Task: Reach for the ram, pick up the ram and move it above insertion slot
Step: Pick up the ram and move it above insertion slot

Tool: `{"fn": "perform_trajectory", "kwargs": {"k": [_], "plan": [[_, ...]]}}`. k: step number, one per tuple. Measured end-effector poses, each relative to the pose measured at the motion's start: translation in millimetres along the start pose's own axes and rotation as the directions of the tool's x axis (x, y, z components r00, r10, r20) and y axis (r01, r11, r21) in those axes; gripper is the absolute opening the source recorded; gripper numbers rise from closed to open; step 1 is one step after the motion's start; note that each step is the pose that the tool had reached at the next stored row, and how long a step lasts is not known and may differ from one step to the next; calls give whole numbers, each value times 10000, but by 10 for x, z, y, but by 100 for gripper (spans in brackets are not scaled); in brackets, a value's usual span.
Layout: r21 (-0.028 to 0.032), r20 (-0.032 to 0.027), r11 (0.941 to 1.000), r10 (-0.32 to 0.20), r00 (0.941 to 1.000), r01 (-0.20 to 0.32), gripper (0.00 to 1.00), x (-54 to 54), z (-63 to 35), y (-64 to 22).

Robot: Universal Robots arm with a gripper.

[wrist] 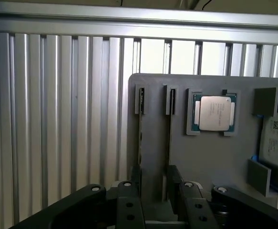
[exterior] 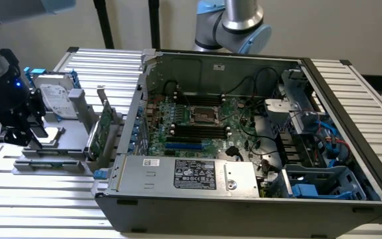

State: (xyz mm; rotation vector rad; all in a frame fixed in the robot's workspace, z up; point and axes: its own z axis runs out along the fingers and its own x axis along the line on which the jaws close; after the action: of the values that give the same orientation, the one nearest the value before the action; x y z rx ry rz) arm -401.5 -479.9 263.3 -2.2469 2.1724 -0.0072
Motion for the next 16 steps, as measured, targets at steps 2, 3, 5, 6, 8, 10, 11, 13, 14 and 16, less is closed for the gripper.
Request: {"fn": "perform_trajectory", "kwargs": {"k": [2, 3, 5, 6, 8, 10, 11, 13, 14, 16], "plan": [[1, 1, 10000, 0, 10000, 0, 36, 1, 37, 0], [1, 1, 10000, -1, 10000, 1, 36, 2, 55, 1], [0, 0, 10000, 0, 10000, 0, 36, 3, 91, 1], [1, 0, 10000, 0, 10000, 0, 36, 4, 109, 2], [1, 0, 10000, 0, 10000, 0, 36, 5, 146, 2], [0, 0, 10000, -1, 10000, 1, 36, 11, 181, 2], [1, 1, 10000, -1, 10000, 1, 36, 16, 199, 2], [-6, -1, 10000, 0, 10000, 0, 36, 33, 235, 5], [-7, 1, 10000, -1, 10000, 1, 36, 44, 255, 5], [-18, 0, 10000, 1, 10000, -1, 36, 67, 289, 6]]}}
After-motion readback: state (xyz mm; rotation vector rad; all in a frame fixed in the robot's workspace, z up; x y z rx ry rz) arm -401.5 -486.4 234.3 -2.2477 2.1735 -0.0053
